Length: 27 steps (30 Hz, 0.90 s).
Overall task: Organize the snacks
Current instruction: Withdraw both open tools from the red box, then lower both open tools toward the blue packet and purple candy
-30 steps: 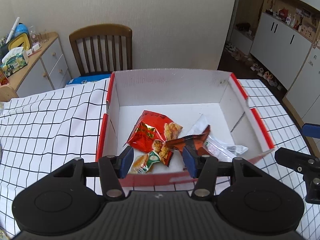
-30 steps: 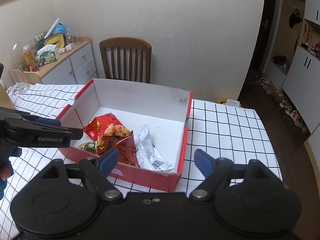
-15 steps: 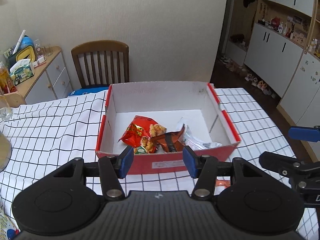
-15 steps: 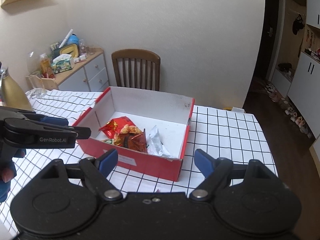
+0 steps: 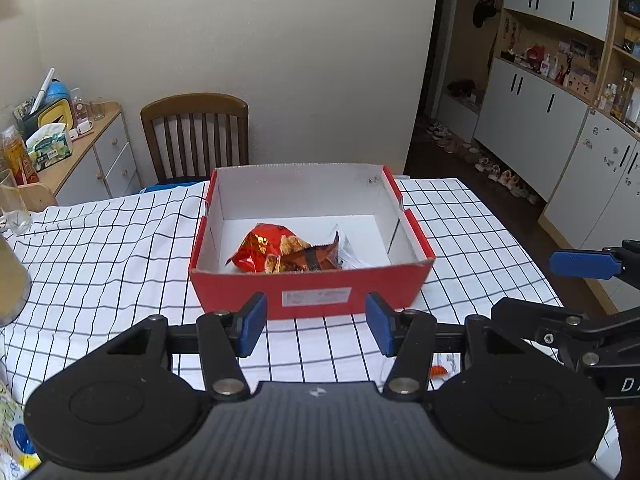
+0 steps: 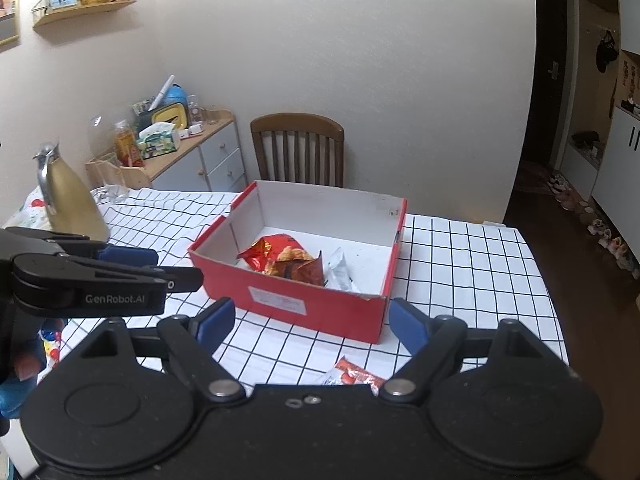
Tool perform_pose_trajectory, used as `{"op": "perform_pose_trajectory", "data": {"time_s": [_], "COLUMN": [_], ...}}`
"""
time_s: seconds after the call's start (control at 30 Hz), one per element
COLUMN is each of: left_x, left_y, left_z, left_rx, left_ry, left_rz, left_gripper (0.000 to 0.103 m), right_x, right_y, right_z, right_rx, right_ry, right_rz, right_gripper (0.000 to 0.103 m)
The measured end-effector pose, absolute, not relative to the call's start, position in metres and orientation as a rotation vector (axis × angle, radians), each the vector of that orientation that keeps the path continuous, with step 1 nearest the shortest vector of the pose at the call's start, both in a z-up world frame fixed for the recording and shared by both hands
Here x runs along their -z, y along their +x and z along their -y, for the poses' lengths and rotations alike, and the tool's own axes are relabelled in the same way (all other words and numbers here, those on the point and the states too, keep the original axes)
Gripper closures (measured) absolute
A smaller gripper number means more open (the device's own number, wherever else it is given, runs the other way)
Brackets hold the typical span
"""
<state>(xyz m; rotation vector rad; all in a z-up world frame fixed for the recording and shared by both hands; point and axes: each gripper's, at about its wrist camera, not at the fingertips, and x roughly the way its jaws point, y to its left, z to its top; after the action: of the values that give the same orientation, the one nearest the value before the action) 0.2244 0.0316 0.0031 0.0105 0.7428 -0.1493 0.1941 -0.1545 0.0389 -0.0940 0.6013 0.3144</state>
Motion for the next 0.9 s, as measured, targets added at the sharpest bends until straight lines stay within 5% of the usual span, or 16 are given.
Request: {"op": "perform_pose_trajectory", "data": {"time_s": [0.33,0.4,0.67,0.9], "left_x": [0.004,0.007,0.020,0.030], "left_y": [0.186,0.180,0.158,0.144], "left_z": [-0.035,-0.036,-0.043,-0.051], "left_rx": [0.174,0.166,0.134,0.135], "left_ry": [0.005,-0.005,-0.015,-0.022], "left_rz": [-0.748,-0.746,-0.745,-0.745], "left_gripper": [0.049,0.041,0.040,0.028], "right_x": [-0.027,-0.024,-0.008,0.007], "right_y": [0.163,0.158,0.140,0.127], "right_z": [0.162,0.163,0.165,0.168], "right_rx": [-0.346,-0.350,-0.376,-0.385], "right_ry": [-0.042,-0.028,-0.023,0.013], "right_rz": [-0.606,-0.608,-0.611,-0.620], "right_gripper": [0.015,0.012,0.005,0.000]}}
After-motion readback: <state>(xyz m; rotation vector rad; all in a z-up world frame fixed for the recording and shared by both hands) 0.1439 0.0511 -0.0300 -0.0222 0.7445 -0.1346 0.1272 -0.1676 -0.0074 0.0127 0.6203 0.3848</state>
